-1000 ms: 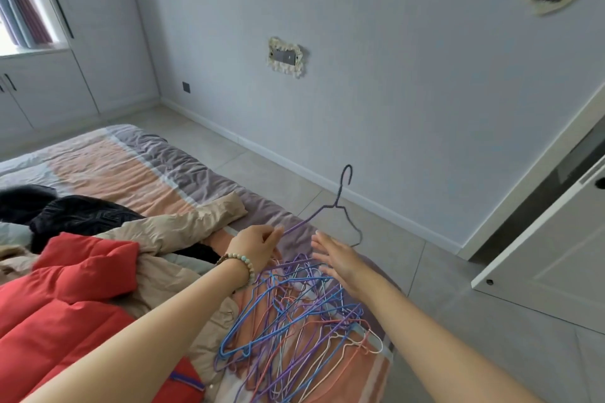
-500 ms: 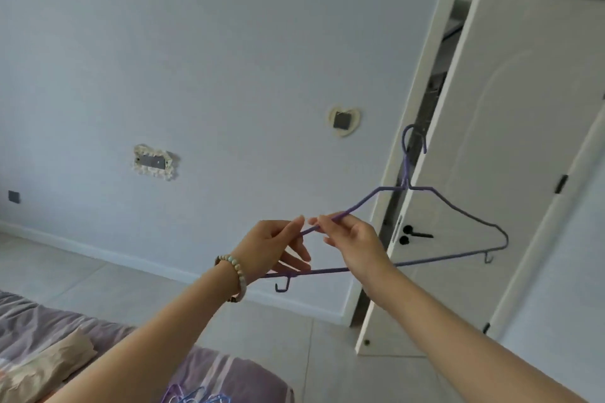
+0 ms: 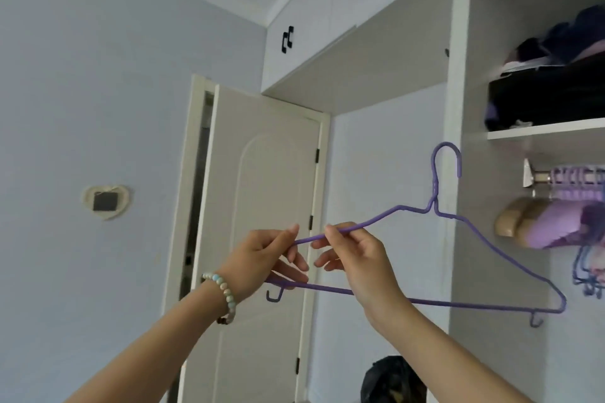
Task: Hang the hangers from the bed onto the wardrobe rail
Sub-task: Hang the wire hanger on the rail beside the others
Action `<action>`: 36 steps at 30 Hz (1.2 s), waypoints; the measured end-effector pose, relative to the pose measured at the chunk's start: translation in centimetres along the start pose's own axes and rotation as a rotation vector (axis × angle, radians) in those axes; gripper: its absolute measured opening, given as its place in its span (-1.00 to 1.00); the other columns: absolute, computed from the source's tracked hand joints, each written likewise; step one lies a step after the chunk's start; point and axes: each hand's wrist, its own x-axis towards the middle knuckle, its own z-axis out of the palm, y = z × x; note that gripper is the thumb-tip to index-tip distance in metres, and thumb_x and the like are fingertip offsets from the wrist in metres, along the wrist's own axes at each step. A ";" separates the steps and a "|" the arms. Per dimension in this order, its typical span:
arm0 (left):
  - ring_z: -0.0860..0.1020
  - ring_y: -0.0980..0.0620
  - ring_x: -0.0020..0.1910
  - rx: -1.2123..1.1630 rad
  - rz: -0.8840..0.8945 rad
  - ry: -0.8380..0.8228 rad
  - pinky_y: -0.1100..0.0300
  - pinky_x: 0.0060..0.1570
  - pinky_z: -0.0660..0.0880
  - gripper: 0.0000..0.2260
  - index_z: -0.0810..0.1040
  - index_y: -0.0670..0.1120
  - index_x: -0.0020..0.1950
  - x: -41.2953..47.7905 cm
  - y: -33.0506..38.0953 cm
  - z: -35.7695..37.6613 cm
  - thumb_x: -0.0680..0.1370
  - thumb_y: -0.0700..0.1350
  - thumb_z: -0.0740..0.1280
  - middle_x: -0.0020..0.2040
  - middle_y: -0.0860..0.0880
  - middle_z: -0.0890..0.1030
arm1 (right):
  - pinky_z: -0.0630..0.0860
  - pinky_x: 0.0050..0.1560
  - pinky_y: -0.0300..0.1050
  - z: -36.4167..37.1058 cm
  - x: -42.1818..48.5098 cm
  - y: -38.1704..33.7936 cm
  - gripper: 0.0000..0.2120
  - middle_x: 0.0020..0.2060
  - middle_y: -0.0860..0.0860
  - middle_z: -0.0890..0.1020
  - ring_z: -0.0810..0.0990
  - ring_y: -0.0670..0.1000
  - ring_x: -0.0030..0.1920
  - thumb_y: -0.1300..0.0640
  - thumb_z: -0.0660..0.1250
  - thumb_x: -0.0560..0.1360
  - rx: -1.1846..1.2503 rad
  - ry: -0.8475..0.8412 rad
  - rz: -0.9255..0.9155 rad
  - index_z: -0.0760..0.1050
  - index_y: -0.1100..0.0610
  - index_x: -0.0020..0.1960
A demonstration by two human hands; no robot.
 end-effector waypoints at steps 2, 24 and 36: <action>0.67 -0.08 -0.28 -0.038 0.011 -0.037 0.20 -0.32 0.59 -0.61 0.39 -0.14 -0.35 2.1 0.8 4.8 0.59 0.05 0.12 -0.34 -0.04 0.66 | 0.57 -0.25 -0.26 -5.0 0.3 -0.1 -0.83 -0.26 0.02 0.69 0.62 -0.04 -0.34 0.10 0.26 0.56 -0.021 0.061 0.006 0.55 0.18 -0.06; 0.57 0.09 -0.48 -0.298 0.072 -0.168 0.31 -0.46 0.53 -0.71 0.43 -0.10 -0.15 18.5 6.4 46.0 0.66 -0.07 0.00 -0.24 0.05 0.57 | 0.59 -0.06 -0.09 -45.6 7.3 4.1 -0.73 -0.24 -0.04 0.67 0.65 -0.06 -0.24 0.10 0.38 0.48 -0.112 0.554 0.010 0.48 0.13 0.14; 0.53 0.06 -0.28 -0.330 -0.099 -0.312 0.33 -0.31 0.49 -0.79 0.39 -0.17 0.02 24.3 5.9 52.7 0.66 -0.18 -0.02 0.04 -0.12 0.52 | 0.58 0.09 0.15 -53.9 12.0 7.1 -0.80 -0.15 0.09 0.69 0.67 0.16 -0.06 0.15 0.36 0.50 -0.215 0.560 0.077 0.55 0.13 0.12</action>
